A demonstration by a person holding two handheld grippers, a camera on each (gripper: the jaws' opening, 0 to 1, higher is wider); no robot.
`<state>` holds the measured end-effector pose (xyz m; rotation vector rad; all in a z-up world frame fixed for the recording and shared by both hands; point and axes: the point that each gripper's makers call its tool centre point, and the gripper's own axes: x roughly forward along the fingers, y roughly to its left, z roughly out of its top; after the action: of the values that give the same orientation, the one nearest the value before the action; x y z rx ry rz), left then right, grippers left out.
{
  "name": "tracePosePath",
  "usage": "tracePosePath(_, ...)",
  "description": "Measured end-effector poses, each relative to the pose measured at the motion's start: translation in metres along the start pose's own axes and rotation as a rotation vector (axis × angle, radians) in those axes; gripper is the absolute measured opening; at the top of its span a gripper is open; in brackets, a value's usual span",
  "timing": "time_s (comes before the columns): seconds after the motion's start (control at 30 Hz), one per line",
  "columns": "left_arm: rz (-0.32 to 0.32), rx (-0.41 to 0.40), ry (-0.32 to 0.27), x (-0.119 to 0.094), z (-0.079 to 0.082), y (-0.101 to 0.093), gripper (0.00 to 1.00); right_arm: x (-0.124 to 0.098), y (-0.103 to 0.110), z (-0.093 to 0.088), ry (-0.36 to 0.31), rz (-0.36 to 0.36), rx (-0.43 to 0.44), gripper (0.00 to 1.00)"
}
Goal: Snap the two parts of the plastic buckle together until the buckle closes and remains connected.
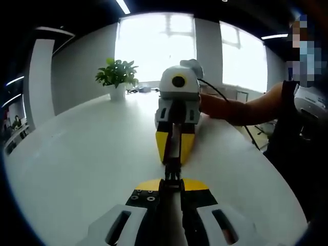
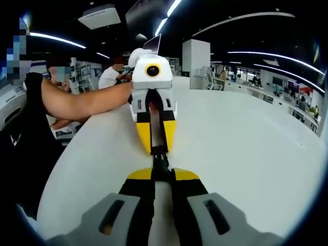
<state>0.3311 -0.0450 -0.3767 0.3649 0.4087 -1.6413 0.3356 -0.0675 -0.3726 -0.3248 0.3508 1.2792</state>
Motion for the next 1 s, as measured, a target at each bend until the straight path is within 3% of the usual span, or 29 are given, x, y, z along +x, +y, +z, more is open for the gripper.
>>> tracePosePath(1.0, -0.008, 0.011, 0.009, 0.0067, 0.002, -0.0054, 0.1, 0.0015, 0.0024, 0.0016, 0.002, 0.006, -0.012, 0.1)
